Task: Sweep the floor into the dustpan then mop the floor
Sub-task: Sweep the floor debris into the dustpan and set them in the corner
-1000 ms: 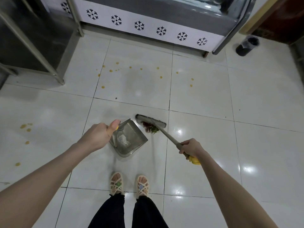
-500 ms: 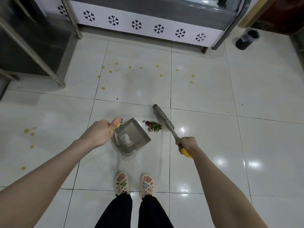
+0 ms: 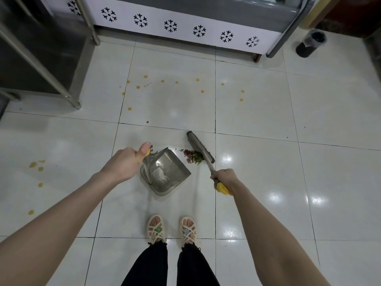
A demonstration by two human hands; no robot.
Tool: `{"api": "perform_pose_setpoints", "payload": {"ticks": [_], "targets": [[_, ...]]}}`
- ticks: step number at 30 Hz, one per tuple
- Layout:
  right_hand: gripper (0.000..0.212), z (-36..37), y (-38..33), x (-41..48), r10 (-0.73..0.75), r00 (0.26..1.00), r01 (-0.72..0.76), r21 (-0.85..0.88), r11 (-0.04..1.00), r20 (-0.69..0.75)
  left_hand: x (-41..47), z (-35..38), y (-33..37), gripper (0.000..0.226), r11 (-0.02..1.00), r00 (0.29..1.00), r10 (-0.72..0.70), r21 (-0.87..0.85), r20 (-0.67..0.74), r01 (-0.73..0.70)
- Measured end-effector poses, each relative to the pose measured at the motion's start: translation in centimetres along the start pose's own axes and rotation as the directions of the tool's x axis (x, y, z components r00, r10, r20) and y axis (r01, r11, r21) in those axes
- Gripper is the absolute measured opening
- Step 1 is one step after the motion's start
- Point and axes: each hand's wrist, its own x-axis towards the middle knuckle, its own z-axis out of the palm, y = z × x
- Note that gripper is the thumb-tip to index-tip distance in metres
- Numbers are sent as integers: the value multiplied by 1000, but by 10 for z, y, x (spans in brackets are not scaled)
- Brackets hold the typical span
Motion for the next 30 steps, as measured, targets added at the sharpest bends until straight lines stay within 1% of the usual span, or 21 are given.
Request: {"api": "perform_pose_setpoints", "payload": {"ticks": [5,8,11,13,15,18,22,27,30], "targets": [[7,42,1,-26,3,995,-1,-24,1000,95,-5,0,-10,80,999,1000,14,30,26,-15],[3,44,0,-47,19,990,-20,7,1000,137,-10,1,-11,81,998,999,32,44,42,-34],[7,36,0,-62,39,992,-44,36,998,117,-17,-3,-16,80,998,998,44,47,45,-46],[5,35,-1,-72,43,994,-49,59,997,97,-23,-4,-23,79,998,998,49,39,43,-51],[3,36,-4,-78,34,996,-39,67,997,78,-30,-5,-30,78,998,998,52,35,37,-54],[8,31,-10,-80,-1,999,-3,65,998,53,-38,-5,-40,79,999,998,50,20,36,-50],[7,21,-12,-73,-29,999,28,80,996,17,-44,-7,-50,79,999,1000,24,24,10,-24],[17,30,-13,-50,-56,998,56,70,996,9,-48,-4,-54,77,999,1000,17,35,-17,-17],[14,41,-13,-37,-55,998,55,44,998,0,-47,0,-57,80,998,1000,22,55,-20,-21]]}}
